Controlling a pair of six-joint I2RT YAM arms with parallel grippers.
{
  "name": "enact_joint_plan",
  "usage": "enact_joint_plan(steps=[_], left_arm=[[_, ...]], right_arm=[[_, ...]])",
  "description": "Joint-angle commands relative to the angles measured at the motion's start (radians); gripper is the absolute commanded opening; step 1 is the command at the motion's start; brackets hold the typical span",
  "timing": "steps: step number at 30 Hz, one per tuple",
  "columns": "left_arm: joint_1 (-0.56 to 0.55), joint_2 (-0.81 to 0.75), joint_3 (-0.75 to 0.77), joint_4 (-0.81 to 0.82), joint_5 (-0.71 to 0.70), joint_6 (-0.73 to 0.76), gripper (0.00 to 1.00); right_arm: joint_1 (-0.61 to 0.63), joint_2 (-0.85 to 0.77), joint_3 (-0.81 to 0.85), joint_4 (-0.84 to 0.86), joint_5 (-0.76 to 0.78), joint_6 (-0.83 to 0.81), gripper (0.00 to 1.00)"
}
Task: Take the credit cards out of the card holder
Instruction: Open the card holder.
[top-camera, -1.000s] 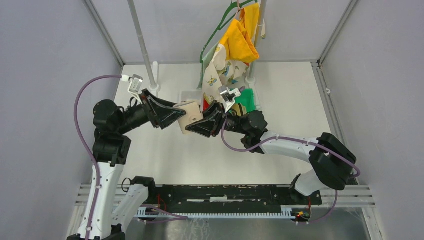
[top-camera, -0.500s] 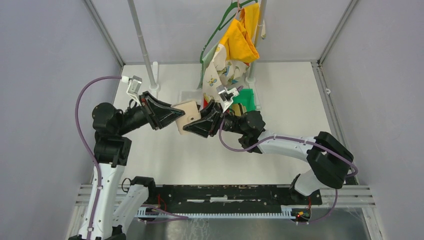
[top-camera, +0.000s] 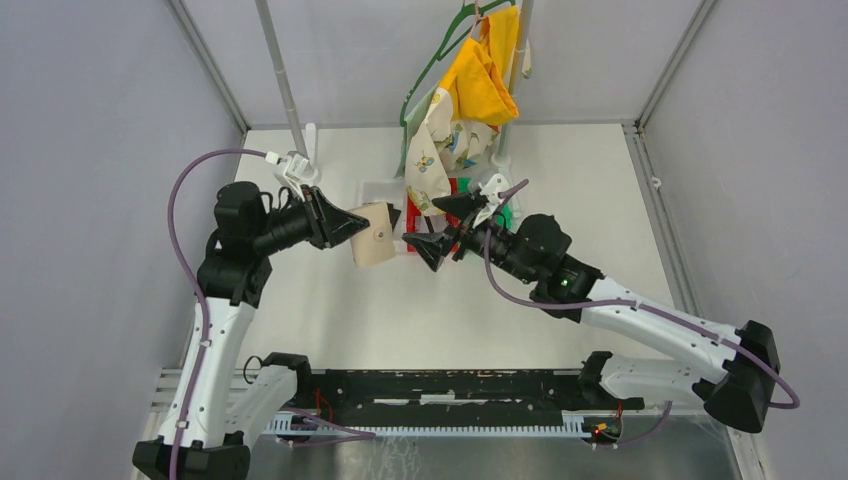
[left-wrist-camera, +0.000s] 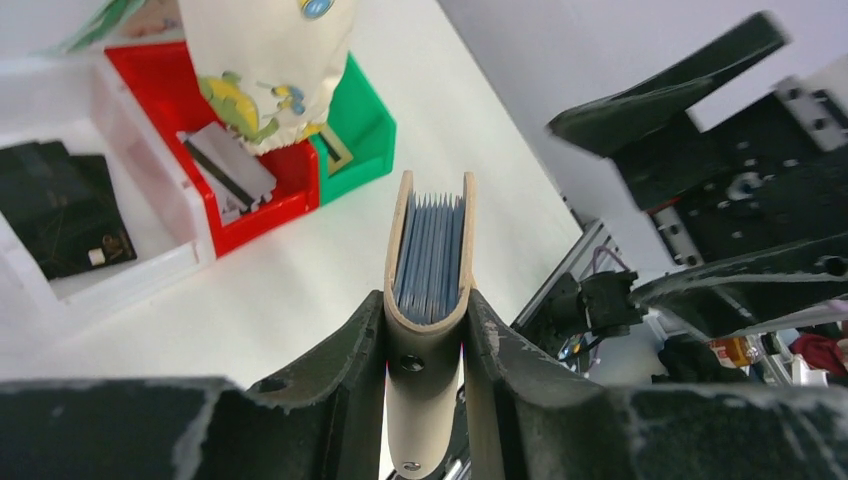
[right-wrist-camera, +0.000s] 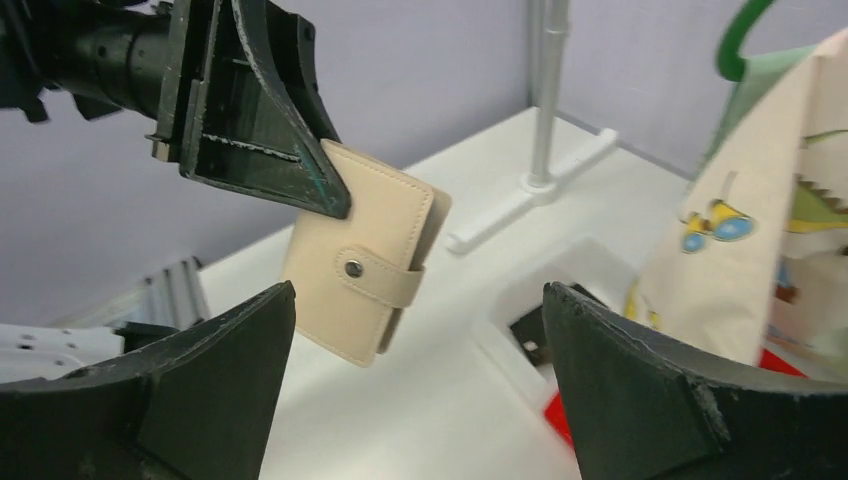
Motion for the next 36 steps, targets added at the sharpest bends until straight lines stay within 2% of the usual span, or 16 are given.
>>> enact_joint_plan(steps=[1,2,5,8,10,16,25,31,36], left_arm=[[0.0,0.04,0.072,-0.087,-0.011,0.132,0.02],[-0.001,0.044,0.07,-0.094,-0.028,0.142,0.02],[0.0,0.047,0.048,-0.085,-0.059,0.139,0.02],[0.0,0.059,0.04,-0.081,-0.08,0.121,0.02],[0.0,0.07,0.044,-0.086,-0.095,0.112,0.02],[-0.001,0.07,0.056,-0.098,-0.133,0.095,0.02],[0.0,0.057,0.051,-0.115,-0.243,0.052,0.02],[0.0,0.064,0.061,-0.116,-0.241,0.011,0.02],[0.001,0.06,0.083,-0.124,-0.239,0.007,0.02]], right_arm=[[-0.003,-0.04,0.054,-0.214,0.098,-0.208,0.97],[-0.003,-0.021,0.082,-0.249,0.117,-0.192,0.93],[0.007,0.085,0.236,-0.387,0.155,-0.118,0.88],[0.078,0.188,0.342,-0.493,0.281,-0.121,0.87],[0.121,0.214,0.337,-0.462,0.341,-0.138,0.83],[0.169,0.284,0.355,-0.411,0.398,-0.159,0.64],[0.241,0.289,0.327,-0.266,0.454,-0.236,0.63],[0.268,0.381,0.434,-0.314,0.514,-0.261,0.58],[0.277,0.406,0.446,-0.287,0.543,-0.307,0.55]])
